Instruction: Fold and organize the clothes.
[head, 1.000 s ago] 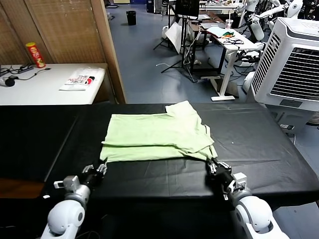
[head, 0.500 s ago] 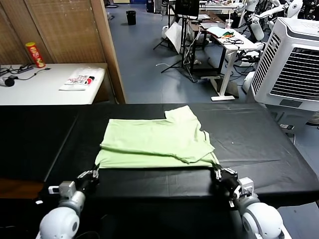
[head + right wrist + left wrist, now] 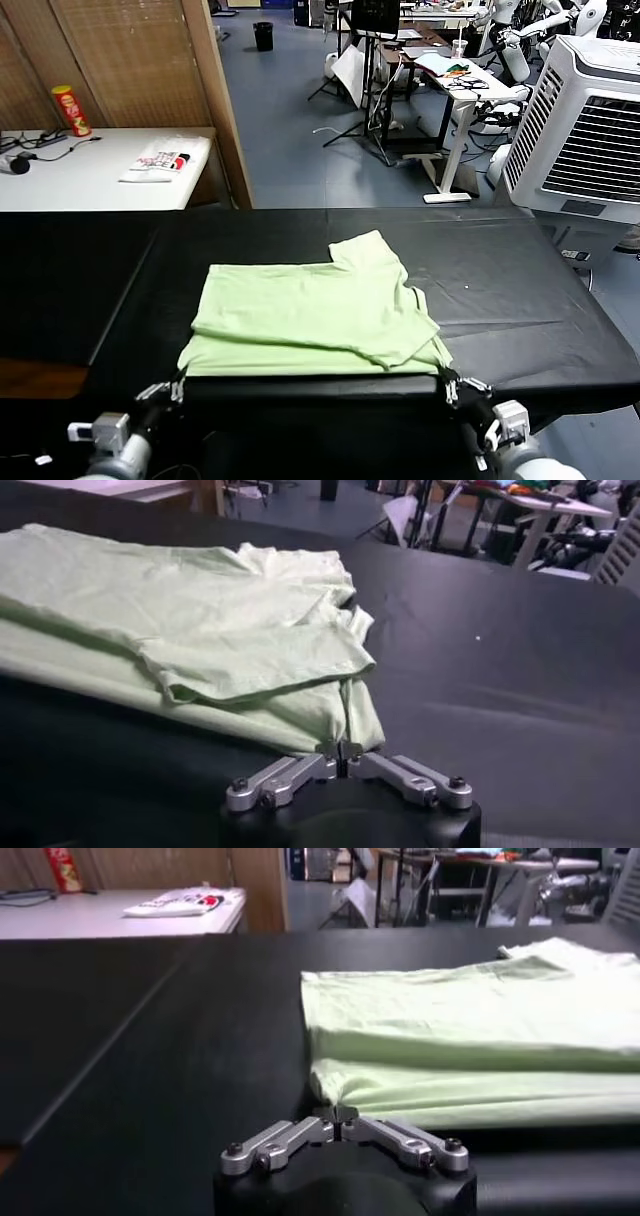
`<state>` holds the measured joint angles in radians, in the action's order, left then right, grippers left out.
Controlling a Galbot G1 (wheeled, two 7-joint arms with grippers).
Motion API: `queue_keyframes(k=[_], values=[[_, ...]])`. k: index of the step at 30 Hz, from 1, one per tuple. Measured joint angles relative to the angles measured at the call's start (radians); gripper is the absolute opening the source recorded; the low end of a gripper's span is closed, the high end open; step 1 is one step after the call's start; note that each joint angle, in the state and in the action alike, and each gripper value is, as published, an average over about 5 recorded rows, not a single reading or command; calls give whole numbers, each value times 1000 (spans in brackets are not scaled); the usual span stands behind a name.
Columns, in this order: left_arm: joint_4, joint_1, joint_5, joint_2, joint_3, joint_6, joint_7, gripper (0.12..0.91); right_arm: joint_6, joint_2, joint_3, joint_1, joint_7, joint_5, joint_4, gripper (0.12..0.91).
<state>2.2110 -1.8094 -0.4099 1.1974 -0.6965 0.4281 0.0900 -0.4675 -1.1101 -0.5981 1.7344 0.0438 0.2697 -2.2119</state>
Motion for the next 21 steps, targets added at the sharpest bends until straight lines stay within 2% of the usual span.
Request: queue_keyframes(k=[5, 7, 11, 16, 21], values=[[40, -34, 0, 3, -15, 24, 30, 469, -11, 7, -23, 32, -6, 5, -58, 724], [59, -39, 0, 3, -21, 39, 41, 587, -18, 12, -33, 36, -11, 16, -84, 777], [92, -27, -6, -2, -38, 68, 50, 758, -45, 26, -43, 7, -33, 53, -117, 797], [80, 59, -64, -45, -45, 96, 54, 797, -76, 58, -14, -157, -87, 105, -64, 798], [1, 257, -209, -140, -4, 151, 106, 798, -89, 83, 76, -426, -135, 172, 92, 798]])
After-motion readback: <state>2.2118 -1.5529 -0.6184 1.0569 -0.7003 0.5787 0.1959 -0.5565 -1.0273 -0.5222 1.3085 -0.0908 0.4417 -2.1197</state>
